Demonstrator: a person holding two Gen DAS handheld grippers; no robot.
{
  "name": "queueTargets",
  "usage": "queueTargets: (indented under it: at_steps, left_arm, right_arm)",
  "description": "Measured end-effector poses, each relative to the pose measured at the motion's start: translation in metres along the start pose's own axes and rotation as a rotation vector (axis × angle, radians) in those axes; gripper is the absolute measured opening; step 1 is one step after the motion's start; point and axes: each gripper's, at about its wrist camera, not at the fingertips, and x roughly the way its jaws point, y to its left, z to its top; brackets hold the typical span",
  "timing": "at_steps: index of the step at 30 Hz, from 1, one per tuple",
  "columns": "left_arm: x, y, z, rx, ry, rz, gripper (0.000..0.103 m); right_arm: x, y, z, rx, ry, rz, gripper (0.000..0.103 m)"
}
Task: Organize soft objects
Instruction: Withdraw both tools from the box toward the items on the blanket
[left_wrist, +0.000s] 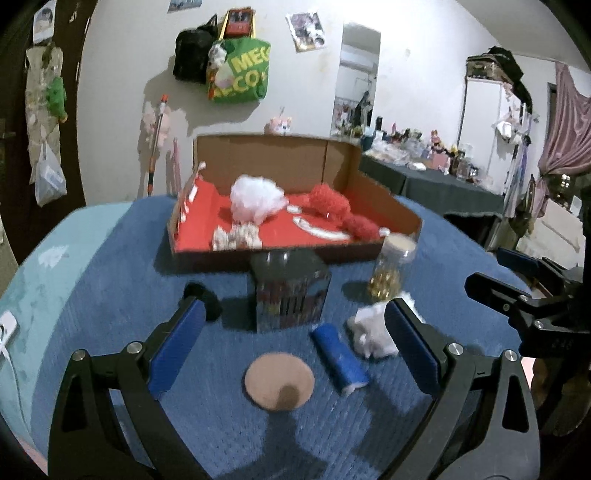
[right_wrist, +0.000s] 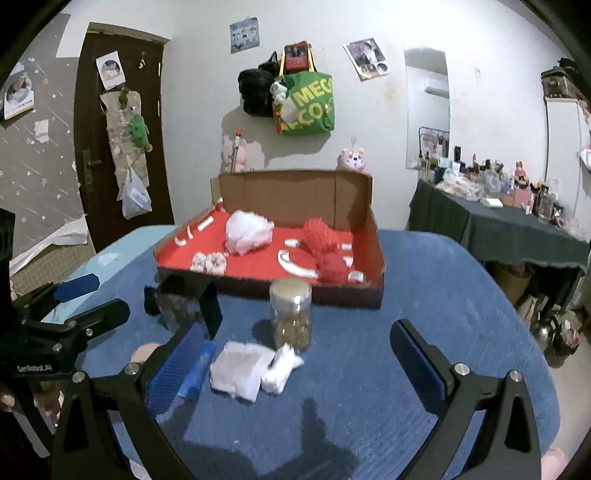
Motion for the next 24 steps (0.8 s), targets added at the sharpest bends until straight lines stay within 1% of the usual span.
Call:
queueTargets:
  at_steps: [3, 6, 9, 14, 24]
  left_arm:
    - [0.01, 0.003, -0.014, -0.014, 0.046, 0.003, 0.099]
    - [0.019, 0.007, -0.024, -0.023, 0.083, 0.006, 0.099]
    - [0.023, 0.01, -0.031, -0.023, 0.103, 0.013, 0.099]
    - [0.03, 0.013, -0.035, -0.024, 0.133, 0.022, 0.099]
    - [0.037, 0.023, -0.041, -0.008, 0.177, 0.031, 0.099]
  right_arm:
    - [0.01, 0.002, -0.013, 0.0, 0.028, -0.007, 0.103]
    - [0.02, 0.002, -0.023, 0.005, 0.061, 0.004, 0.103]
    - [0.029, 0.002, -0.031, 0.011, 0.089, 0.017, 0.103]
    - [0.038, 0.005, -0.038, 0.006, 0.11, 0.04, 0.103]
    - [0.056, 0.022, -0.04, -0.049, 0.136, 0.079, 0.103]
